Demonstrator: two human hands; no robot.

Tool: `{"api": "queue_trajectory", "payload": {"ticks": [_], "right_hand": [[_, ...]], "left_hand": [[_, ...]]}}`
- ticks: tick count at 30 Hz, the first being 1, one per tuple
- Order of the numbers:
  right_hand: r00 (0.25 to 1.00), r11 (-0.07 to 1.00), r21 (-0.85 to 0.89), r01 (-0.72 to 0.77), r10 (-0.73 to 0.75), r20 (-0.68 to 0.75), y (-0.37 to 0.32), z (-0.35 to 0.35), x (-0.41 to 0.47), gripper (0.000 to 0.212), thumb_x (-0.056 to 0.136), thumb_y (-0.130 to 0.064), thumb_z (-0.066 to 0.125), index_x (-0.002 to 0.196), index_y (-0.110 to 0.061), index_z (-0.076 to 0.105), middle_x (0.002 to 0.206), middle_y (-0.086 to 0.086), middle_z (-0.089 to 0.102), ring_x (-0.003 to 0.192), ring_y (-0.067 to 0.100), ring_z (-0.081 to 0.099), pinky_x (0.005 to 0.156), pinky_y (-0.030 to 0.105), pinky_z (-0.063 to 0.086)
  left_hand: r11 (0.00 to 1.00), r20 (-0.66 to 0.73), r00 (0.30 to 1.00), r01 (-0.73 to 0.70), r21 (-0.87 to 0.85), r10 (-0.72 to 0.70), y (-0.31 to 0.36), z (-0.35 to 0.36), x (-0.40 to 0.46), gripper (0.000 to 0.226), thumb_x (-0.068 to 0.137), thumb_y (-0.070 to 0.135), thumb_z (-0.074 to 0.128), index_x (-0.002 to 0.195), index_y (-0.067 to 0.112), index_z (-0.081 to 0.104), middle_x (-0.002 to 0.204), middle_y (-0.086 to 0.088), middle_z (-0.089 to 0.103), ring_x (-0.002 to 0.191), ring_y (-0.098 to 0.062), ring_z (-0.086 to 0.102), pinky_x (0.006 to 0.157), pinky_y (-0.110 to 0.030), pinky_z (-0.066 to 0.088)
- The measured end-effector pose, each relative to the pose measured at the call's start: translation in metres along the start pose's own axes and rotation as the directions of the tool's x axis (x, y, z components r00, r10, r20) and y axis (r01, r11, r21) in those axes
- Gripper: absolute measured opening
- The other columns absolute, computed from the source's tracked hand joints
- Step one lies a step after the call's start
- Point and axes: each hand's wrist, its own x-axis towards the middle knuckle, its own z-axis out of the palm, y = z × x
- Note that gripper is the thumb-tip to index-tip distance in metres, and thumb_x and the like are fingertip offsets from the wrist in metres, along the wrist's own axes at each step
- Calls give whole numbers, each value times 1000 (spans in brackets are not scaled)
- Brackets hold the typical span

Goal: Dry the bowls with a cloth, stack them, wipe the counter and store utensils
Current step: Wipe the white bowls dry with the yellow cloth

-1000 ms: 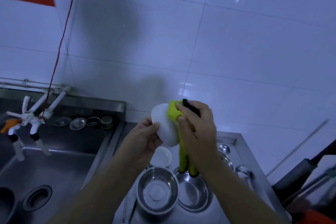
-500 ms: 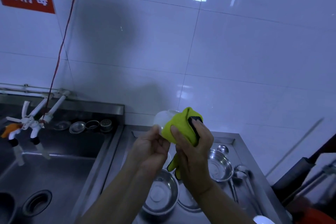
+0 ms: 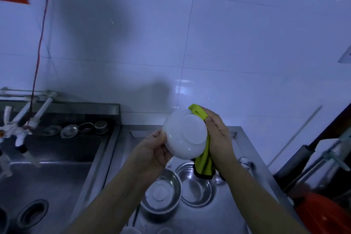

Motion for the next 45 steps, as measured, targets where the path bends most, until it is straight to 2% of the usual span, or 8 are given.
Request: {"api": "queue_trajectory", "payload": {"ticks": [8, 14, 19, 22, 24, 28, 36, 45], "right_hand": [[992, 975, -205, -85, 103, 78, -14, -71, 7, 35, 99, -9, 42, 94, -28, 71, 99, -10, 72, 91, 4, 63, 78, 14, 46], [954, 931, -304, -203, 118, -277, 6, -173, -28, 31, 99, -13, 45, 95, -30, 71, 99, -13, 71, 92, -2, 63, 80, 11, 47], [805, 887, -361, -286, 19, -593, 17, -257, -72, 24, 99, -6, 43, 107, -9, 66, 96, -6, 65, 77, -18, 58, 72, 1, 43], [758, 861, -367, -353, 33, -651, 21, -291, -94, 25, 99, -6, 42, 109, -8, 65, 95, -5, 66, 92, 3, 64, 84, 17, 48], [736, 846, -370, -384, 38, -676, 24, -307, -105, 25, 99, -7, 43, 107, -12, 66, 94, -7, 65, 96, 14, 61, 88, 25, 48], [710, 850, -356, -388, 30, -703, 34, -329, -119, 25, 99, -6, 42, 106, -13, 65, 87, -11, 64, 80, -1, 60, 74, 10, 46], [701, 862, -307, -403, 75, -709, 47, -344, -124, 28, 99, -5, 41, 108, -11, 66, 93, -6, 67, 86, -1, 61, 80, 12, 48], [749, 862, -322, -391, 95, -656, 60, -325, -108, 29, 98, -4, 43, 106, -16, 68, 102, 1, 69, 96, 8, 64, 84, 19, 49]], "left_hand": [[879, 217, 972, -24, 476, -91, -35, 29, 25, 23, 73, 10, 60, 94, 2, 67, 78, -7, 70, 67, -17, 64, 56, -24, 53], [801, 323, 919, -15, 598, -224, -115, 62, 45, 17, 74, 6, 60, 91, 3, 65, 79, -12, 63, 70, -18, 57, 67, -28, 48], [330, 343, 904, -252, 910, -255, -202, 67, 61, 31, 73, 25, 47, 85, 0, 62, 77, -12, 60, 73, -19, 54, 70, -31, 42], [-54, 401, 855, -441, 896, -328, -259, 55, 65, 21, 83, 25, 45, 88, 11, 61, 91, -9, 66, 89, -26, 59, 72, -30, 38], [-165, 468, 809, -547, 820, -356, -291, 48, 62, 33, 88, 28, 39, 105, 17, 64, 109, -5, 67, 104, -25, 58, 82, -27, 41], [-314, 568, 679, -727, 611, -465, -332, 41, 62, 31, 85, 10, 50, 111, 20, 63, 105, -4, 68, 100, -28, 60, 78, -32, 47], [-347, 542, 436, -900, 265, -719, -352, 39, 66, 30, 34, 19, 81, 60, 24, 67, 52, 11, 60, 50, -6, 59, 48, -13, 45], [-296, 708, 396, -917, 268, -585, -354, 23, 64, 32, 44, 11, 82, 73, 21, 70, 71, 9, 68, 63, -10, 64, 63, -20, 54]]}}
